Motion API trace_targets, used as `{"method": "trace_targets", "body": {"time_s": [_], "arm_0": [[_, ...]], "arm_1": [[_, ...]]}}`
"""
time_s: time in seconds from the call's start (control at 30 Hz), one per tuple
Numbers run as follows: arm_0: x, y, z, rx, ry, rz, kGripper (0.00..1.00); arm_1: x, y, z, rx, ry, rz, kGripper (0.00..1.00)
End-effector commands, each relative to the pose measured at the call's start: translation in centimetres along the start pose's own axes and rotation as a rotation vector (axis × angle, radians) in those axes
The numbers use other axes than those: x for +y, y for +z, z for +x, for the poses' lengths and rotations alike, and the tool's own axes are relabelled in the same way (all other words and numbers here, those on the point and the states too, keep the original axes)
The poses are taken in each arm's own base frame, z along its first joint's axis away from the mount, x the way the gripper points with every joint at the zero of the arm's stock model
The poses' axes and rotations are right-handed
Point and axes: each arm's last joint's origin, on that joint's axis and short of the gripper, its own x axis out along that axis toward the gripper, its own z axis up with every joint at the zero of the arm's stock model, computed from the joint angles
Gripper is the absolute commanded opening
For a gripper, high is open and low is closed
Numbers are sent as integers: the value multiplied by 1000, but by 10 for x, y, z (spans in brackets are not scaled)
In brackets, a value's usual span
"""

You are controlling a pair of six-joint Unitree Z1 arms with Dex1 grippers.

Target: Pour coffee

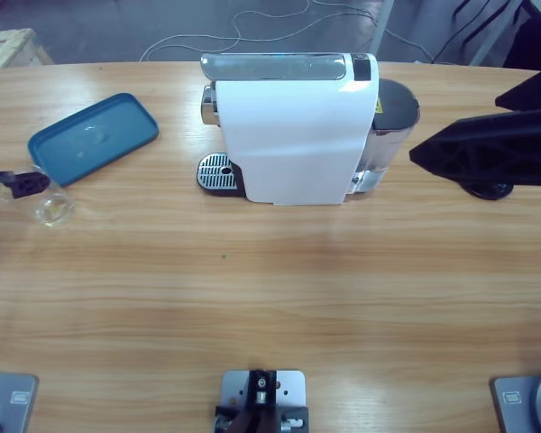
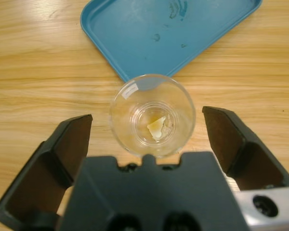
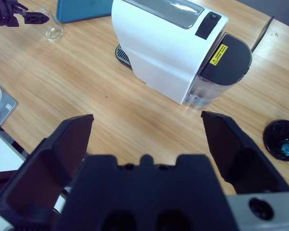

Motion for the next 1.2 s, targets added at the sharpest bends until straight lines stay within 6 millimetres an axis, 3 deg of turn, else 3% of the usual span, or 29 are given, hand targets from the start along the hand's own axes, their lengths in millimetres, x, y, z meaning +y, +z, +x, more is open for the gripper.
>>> {"method": "trace_targets", "body": {"time_s": [0.03, 0.17, 0.37, 0.47, 0.6, 0.7, 0.8, 0.9, 1.03, 1.2], "arm_0": [[-8, -5, 29, 71, -13, 42, 941], [-10, -6, 35, 88, -10, 59, 598], [-9, -6, 34, 94, -34, 65, 508], [-7, -9, 28, 81, -66, 81, 17], [-7, -2, 1, -38, -213, 208, 0], [-11, 17, -20, -143, -346, 465, 0], [-22, 36, -26, -196, -501, 620, 0], [-37, 53, -9, -210, -619, 752, 0], [-62, 80, 35, -236, -761, 929, 0], [-90, 98, 82, -244, -869, 1008, 0]], "arm_1": [[7, -7, 22, 49, -38, -18, 1000], [7, -8, 23, 51, -40, -17, 1000], [7, -8, 23, 51, -41, -18, 1000], [7, -8, 21, 47, -41, -16, 1000], [1, 0, 3, 16, -53, -32, 1000], [-9, 11, -29, -29, -71, -62, 1000], [-22, 16, -61, -74, -94, -71, 1000], [-32, 10, -72, -68, -122, -76, 1000], [-41, 4, -85, -68, -135, -77, 1000], [-64, 0, -116, -86, -197, -57, 1000]]}}
